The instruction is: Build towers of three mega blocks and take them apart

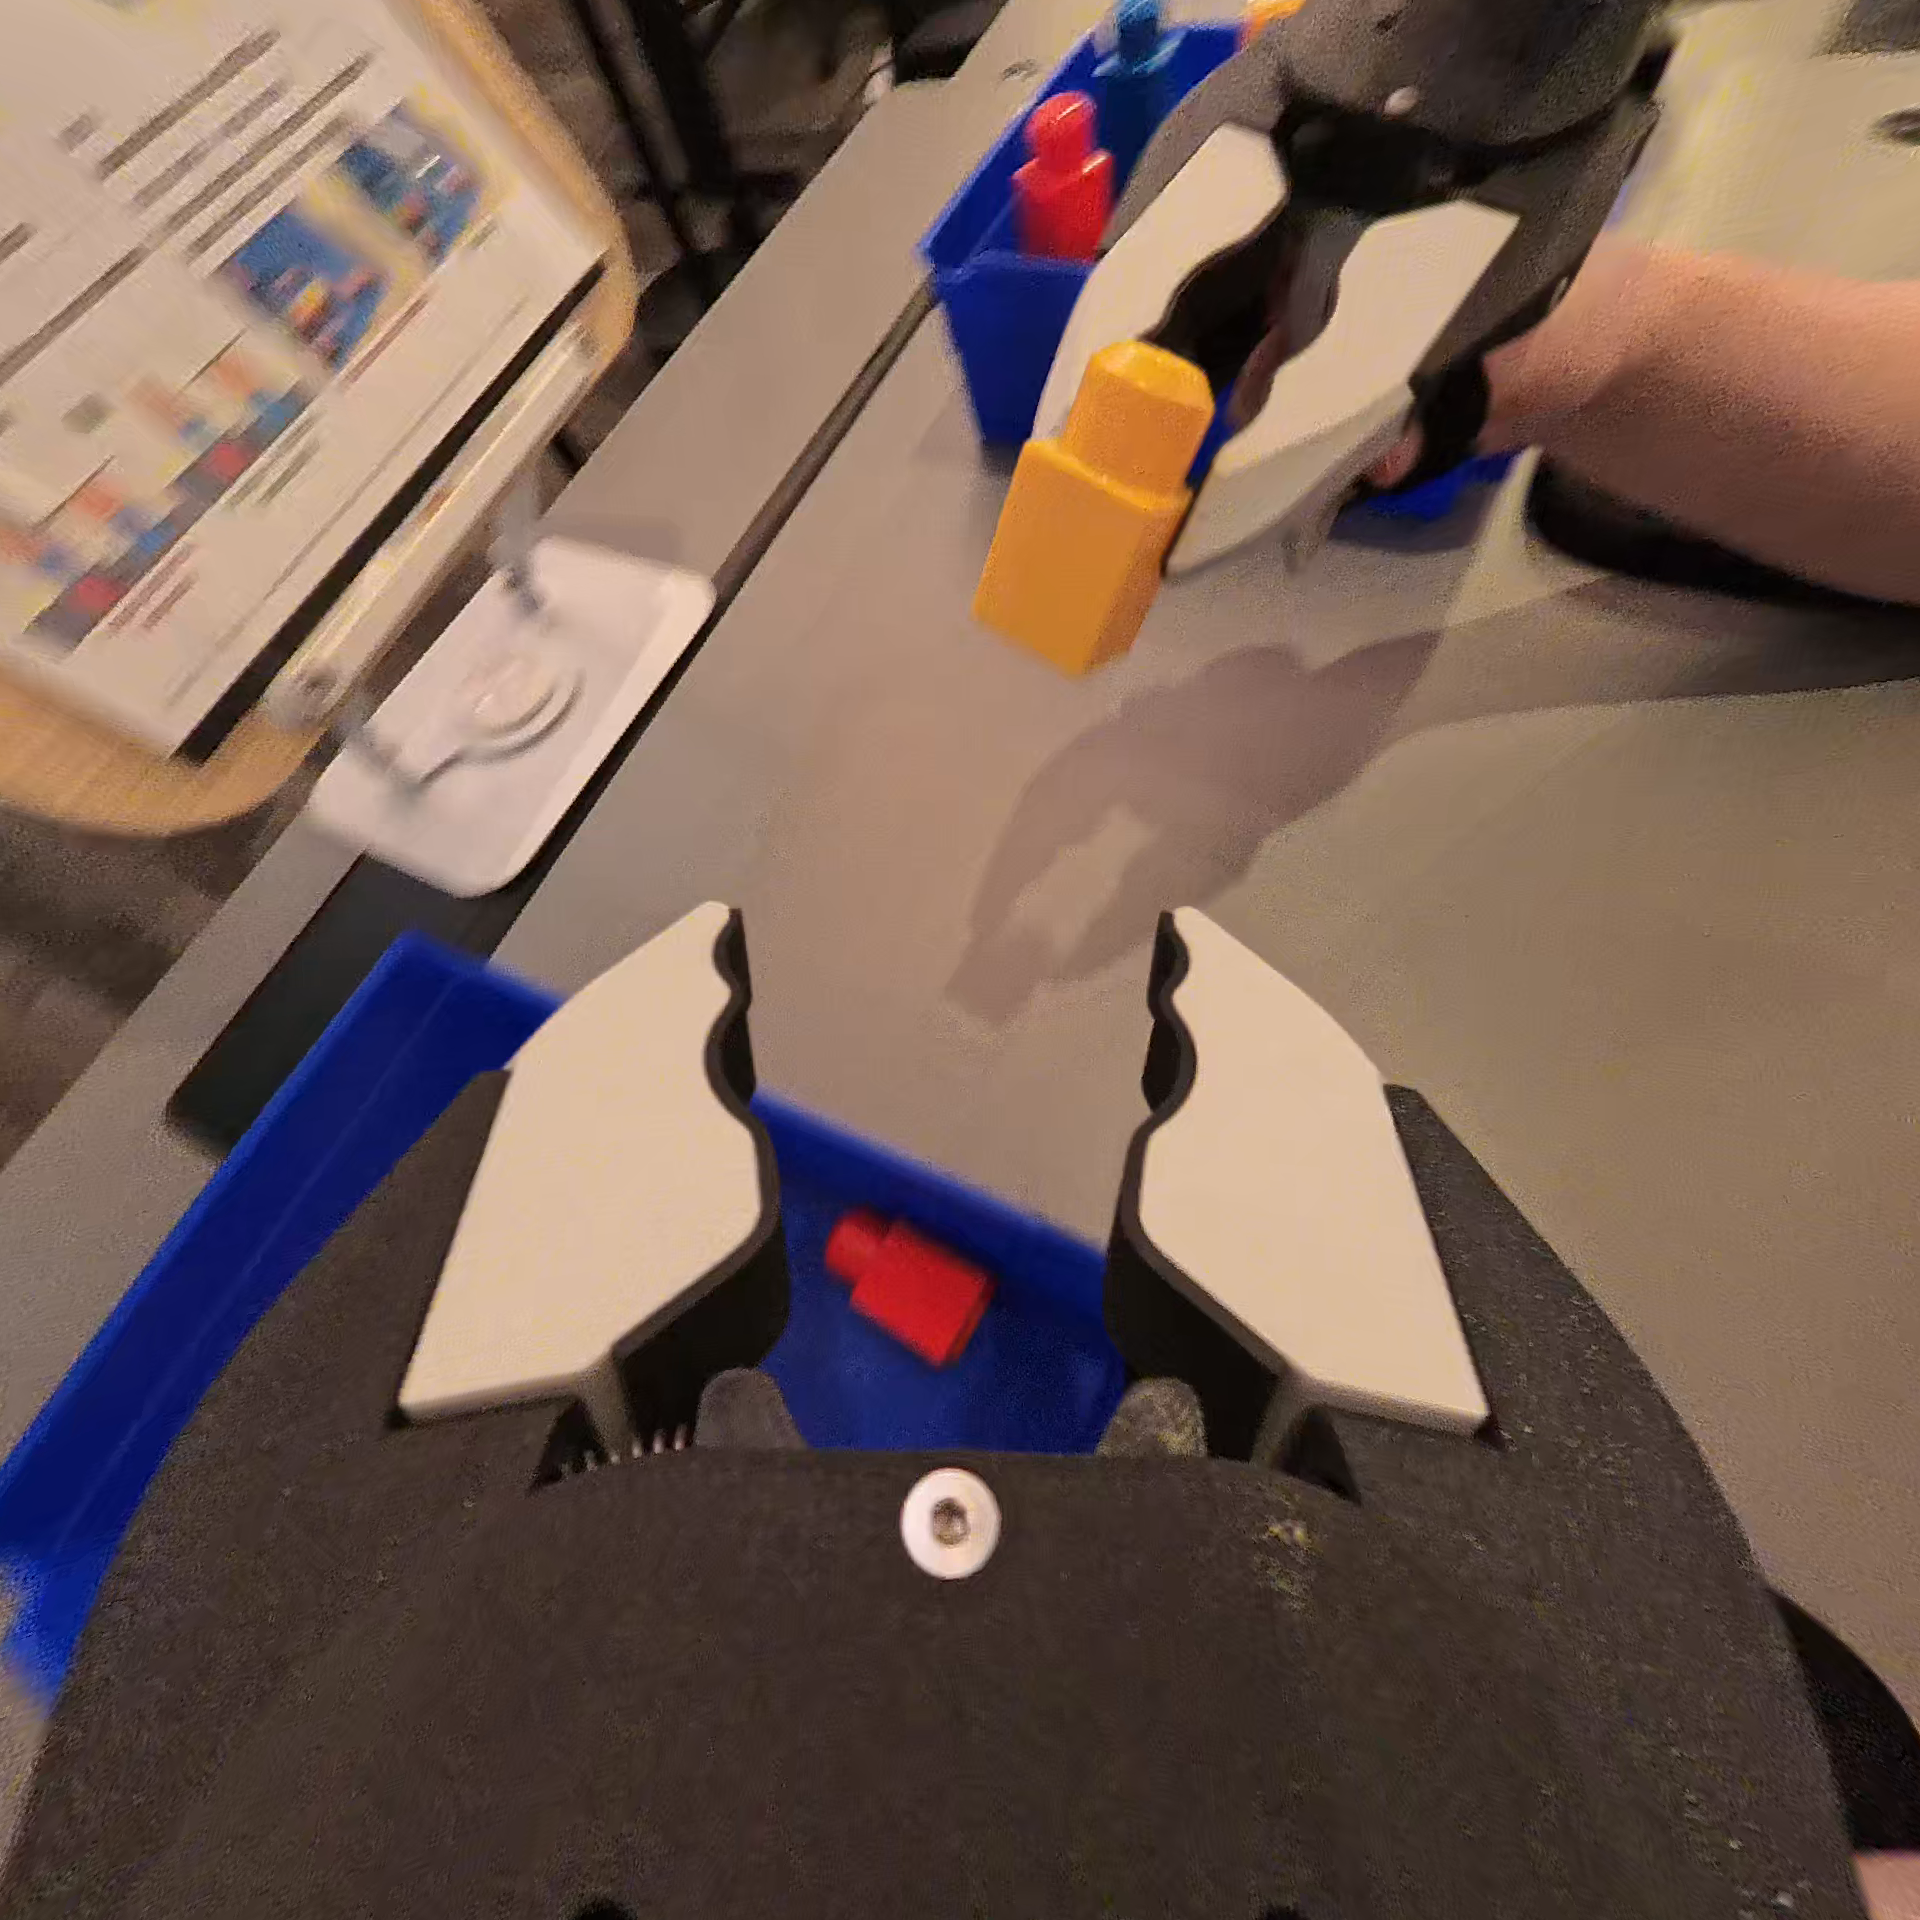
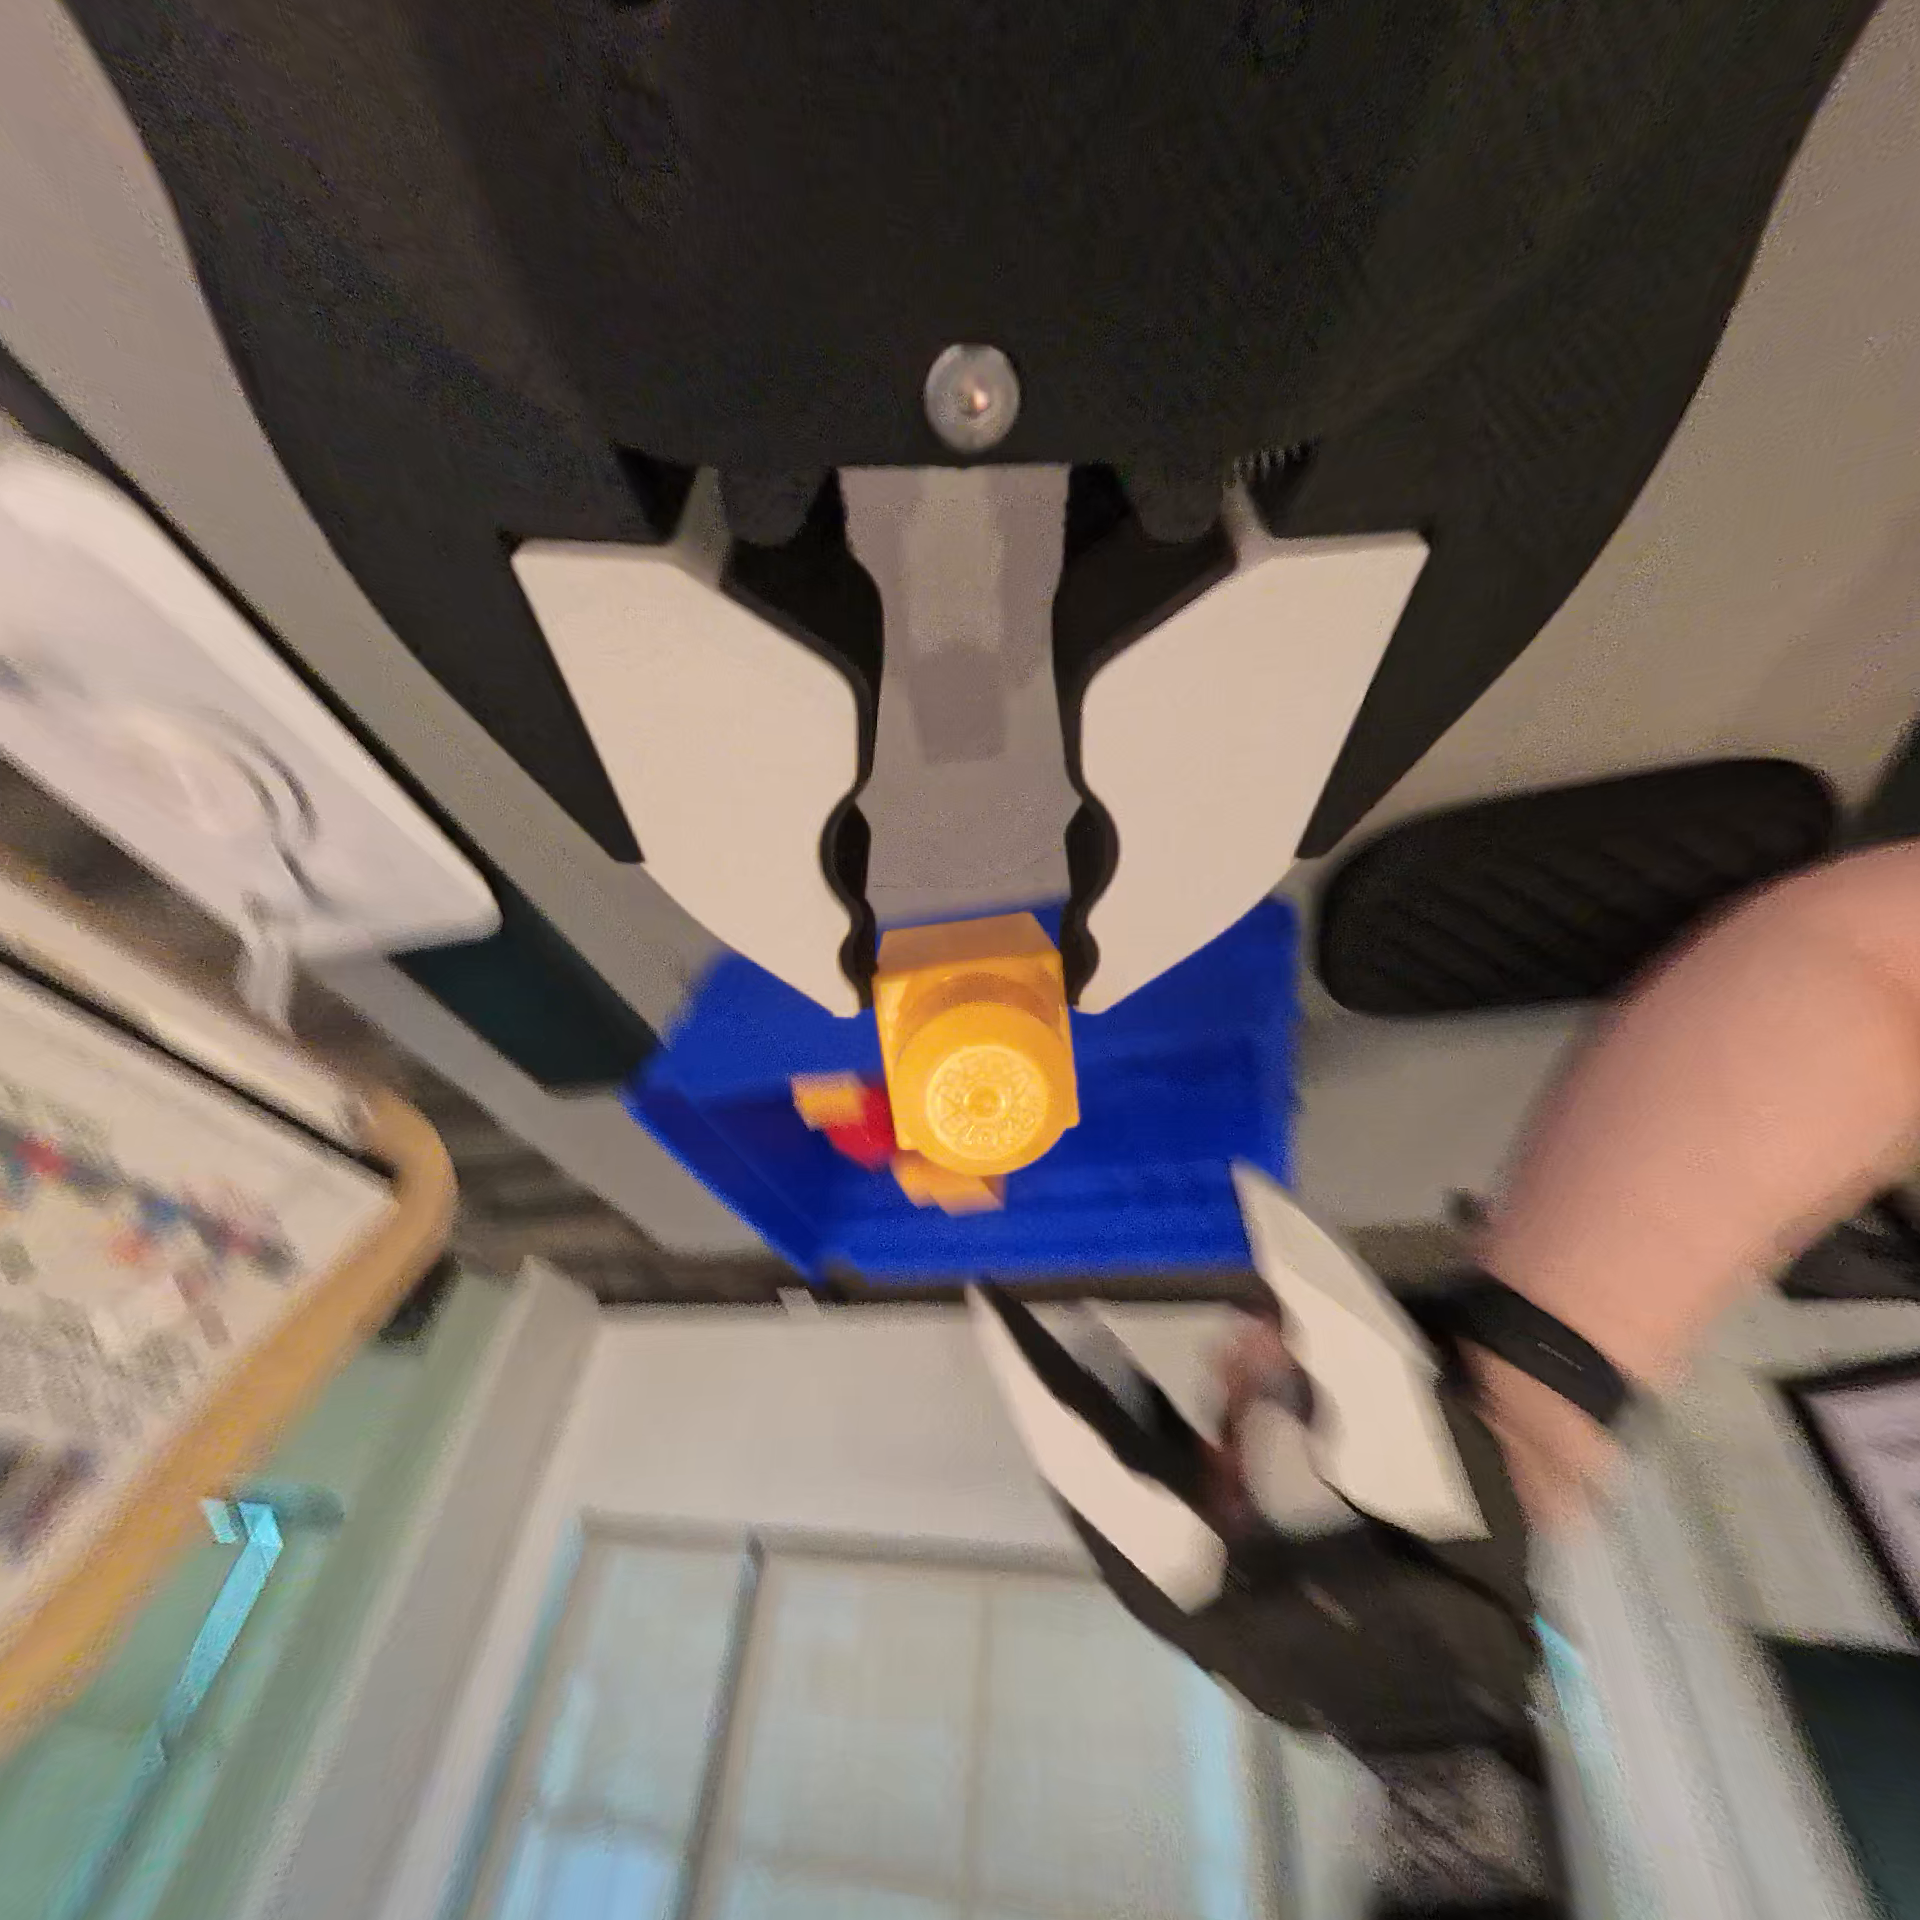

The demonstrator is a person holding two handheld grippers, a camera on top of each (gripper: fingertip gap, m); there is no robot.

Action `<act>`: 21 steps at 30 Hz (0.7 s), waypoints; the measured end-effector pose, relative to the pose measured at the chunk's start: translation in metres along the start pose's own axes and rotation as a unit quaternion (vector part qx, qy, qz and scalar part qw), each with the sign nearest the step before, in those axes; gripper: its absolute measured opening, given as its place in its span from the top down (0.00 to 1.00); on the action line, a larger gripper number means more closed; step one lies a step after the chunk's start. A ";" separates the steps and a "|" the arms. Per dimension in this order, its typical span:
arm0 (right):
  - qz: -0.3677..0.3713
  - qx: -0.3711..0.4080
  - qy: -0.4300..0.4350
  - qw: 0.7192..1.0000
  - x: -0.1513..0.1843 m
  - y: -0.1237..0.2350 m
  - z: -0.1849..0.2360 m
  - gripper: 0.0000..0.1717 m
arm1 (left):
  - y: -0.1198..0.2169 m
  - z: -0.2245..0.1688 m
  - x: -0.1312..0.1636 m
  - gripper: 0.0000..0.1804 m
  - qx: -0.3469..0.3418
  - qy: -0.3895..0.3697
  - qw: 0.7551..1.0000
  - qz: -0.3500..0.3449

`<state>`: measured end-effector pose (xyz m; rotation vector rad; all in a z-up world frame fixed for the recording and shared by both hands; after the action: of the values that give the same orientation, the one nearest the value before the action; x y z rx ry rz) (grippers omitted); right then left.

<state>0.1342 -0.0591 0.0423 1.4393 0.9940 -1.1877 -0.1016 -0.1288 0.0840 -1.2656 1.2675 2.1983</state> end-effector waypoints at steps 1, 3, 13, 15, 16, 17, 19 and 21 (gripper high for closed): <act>0.047 0.037 -0.017 0.998 0.010 0.000 -0.012 0.80 | 0.012 0.006 0.011 0.61 -0.015 0.027 0.999 0.009; 0.124 0.097 -0.055 0.986 0.031 -0.001 -0.034 0.80 | 0.031 0.017 0.034 0.64 -0.026 0.094 0.994 0.050; 0.251 0.206 -0.083 0.942 0.085 -0.003 -0.069 0.80 | -0.009 0.034 0.086 0.63 -0.051 0.257 0.927 0.269; 0.248 0.206 -0.091 0.942 0.085 -0.001 -0.070 0.80 | -0.028 0.034 0.093 0.61 -0.032 0.267 0.915 0.301; 0.246 0.207 -0.093 0.942 0.085 0.000 -0.071 0.80 | -0.035 0.034 0.097 0.62 -0.024 0.273 0.910 0.313; 0.244 0.209 -0.094 0.942 0.084 0.001 -0.071 0.80 | -0.040 0.035 0.101 0.61 -0.023 0.277 0.903 0.327; 0.236 0.218 -0.097 0.942 0.083 0.002 -0.073 0.79 | -0.045 0.036 0.105 0.62 -0.019 0.287 0.897 0.334; 0.230 0.229 -0.096 0.941 0.081 0.004 -0.074 0.73 | -0.047 0.035 0.108 0.62 -0.006 0.295 0.896 0.333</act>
<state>0.1661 0.0136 -0.0339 1.7523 0.2198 -1.2149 -0.1518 -0.0908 -0.0210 -1.7895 2.1990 2.2990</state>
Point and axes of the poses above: each gripper's, where its closed fingertips meet, y back along the fingers, x out of its underside, z = x × y across the jaws, the point moved 9 cm from there along y, back along the fingers, and after that the axes turned 2 degrees about -y, right-handed, at the moved point
